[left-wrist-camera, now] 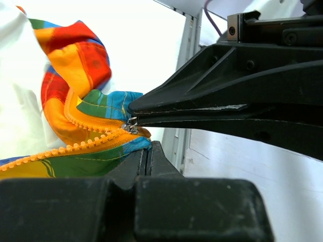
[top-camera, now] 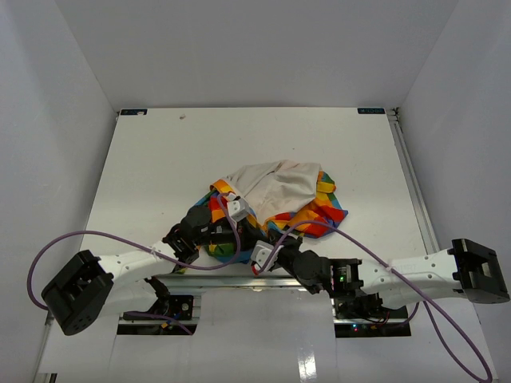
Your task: Zip up the jacket
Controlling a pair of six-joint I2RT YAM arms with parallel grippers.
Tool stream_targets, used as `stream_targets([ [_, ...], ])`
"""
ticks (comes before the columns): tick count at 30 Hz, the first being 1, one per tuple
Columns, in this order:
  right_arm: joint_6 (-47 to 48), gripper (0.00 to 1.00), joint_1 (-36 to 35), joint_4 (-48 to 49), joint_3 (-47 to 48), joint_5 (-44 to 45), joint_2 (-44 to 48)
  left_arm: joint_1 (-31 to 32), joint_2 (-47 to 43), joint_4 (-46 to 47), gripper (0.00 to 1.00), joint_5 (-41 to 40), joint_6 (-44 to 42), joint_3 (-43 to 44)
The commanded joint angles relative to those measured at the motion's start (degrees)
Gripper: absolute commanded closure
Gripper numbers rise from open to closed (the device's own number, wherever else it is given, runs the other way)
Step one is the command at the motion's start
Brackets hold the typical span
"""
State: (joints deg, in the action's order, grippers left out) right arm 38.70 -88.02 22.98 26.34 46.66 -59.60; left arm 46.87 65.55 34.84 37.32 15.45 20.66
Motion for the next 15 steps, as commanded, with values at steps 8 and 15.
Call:
stream_targets([
  [8,-1.17,0.92,7.67,6.91,10.57,-1.70,-2.99,1.82,1.84,-5.68,1.00,7.98,0.46,0.20],
  [15,-4.74,0.92,13.39,6.91,12.19,-5.57,-1.30,1.83,1.10,-5.12,1.00,8.52,0.96,-0.23],
])
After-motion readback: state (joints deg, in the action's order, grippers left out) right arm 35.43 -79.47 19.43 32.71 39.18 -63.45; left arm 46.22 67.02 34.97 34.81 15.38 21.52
